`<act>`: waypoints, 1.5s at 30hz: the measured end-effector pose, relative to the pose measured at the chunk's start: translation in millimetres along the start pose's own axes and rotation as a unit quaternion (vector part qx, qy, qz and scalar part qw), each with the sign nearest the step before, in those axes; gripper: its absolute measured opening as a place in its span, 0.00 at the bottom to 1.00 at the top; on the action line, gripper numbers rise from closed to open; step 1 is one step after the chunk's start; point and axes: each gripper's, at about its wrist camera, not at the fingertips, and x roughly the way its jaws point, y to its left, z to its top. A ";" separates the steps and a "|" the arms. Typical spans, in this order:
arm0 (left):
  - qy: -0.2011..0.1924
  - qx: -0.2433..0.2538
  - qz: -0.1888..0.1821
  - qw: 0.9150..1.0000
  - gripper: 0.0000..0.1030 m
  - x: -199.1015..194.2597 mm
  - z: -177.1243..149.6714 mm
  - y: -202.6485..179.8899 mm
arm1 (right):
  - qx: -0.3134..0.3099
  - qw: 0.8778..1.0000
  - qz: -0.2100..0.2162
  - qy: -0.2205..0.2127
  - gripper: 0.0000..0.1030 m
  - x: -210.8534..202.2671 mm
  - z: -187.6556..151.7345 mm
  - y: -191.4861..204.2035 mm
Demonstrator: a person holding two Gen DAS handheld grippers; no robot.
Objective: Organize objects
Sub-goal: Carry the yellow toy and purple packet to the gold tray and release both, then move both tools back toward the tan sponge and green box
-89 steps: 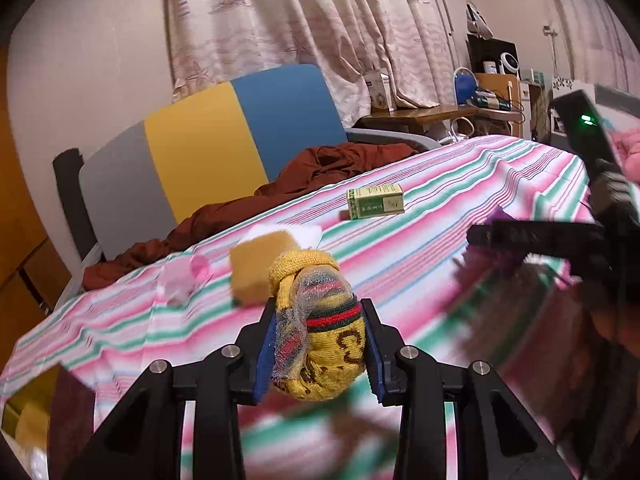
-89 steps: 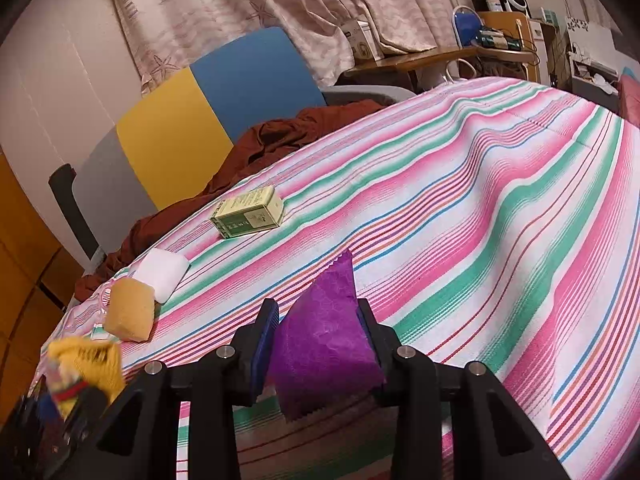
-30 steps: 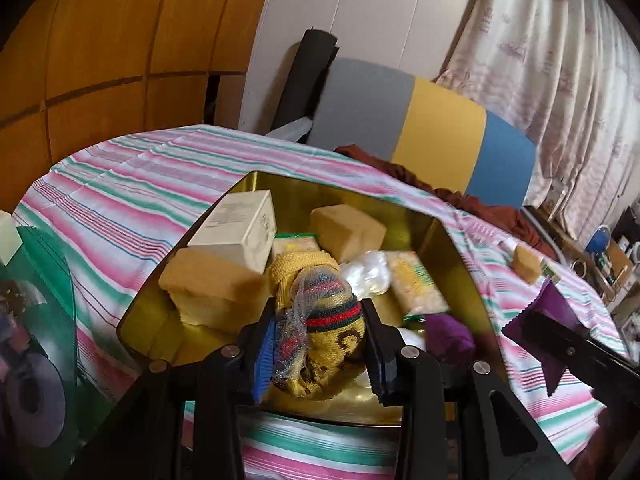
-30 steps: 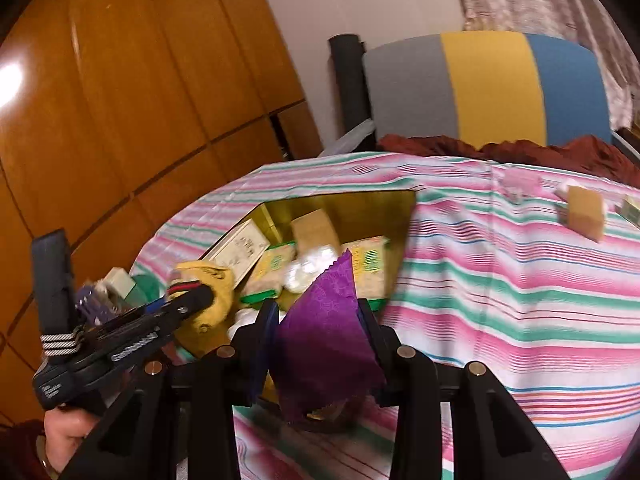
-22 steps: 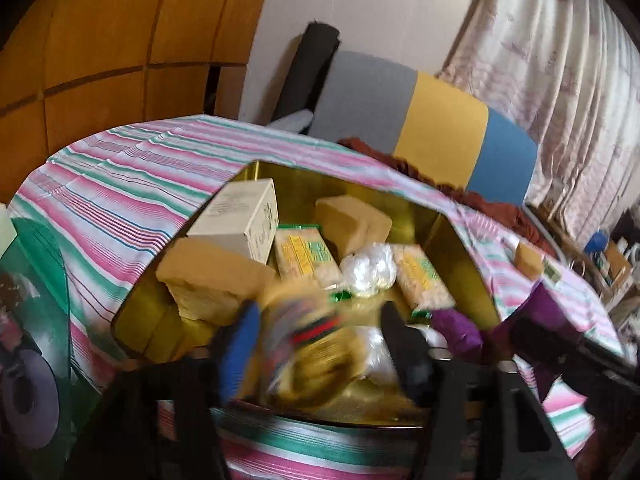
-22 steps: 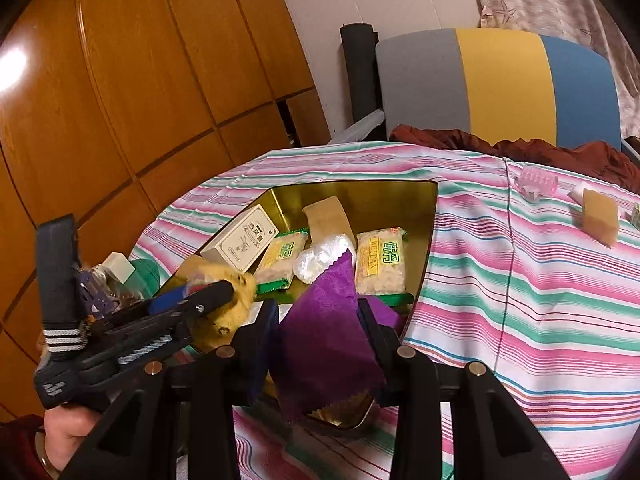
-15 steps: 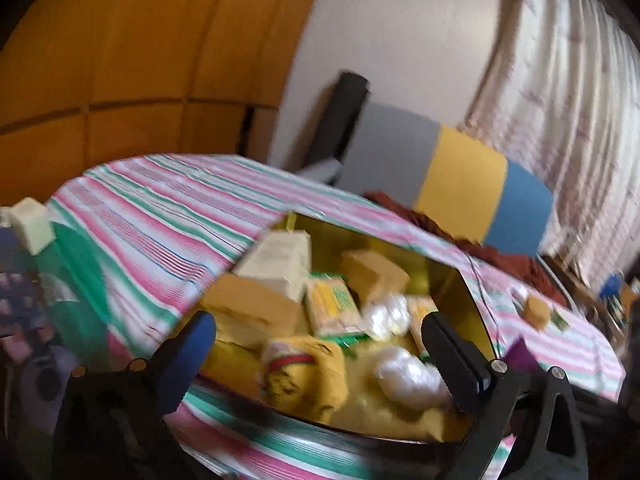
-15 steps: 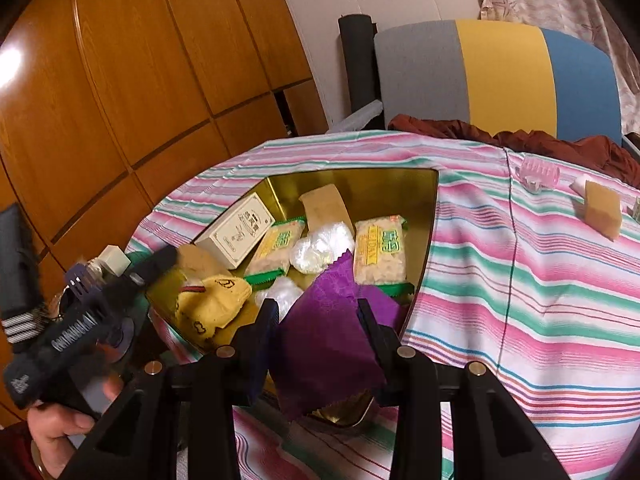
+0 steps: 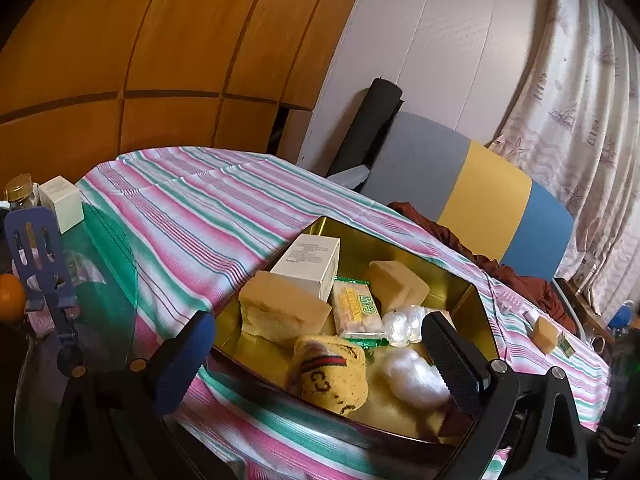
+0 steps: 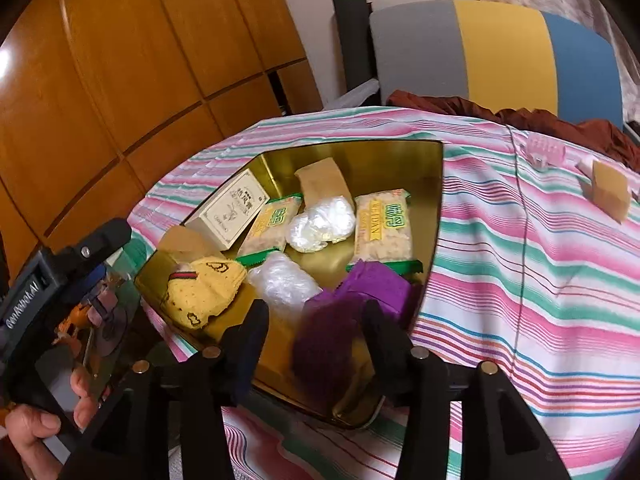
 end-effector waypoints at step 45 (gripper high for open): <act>0.137 0.179 -0.205 0.952 1.00 8.0 -54.7 -215.4 | 0.197 0.951 -0.234 -0.036 0.48 -80.1 -13.8 -252.8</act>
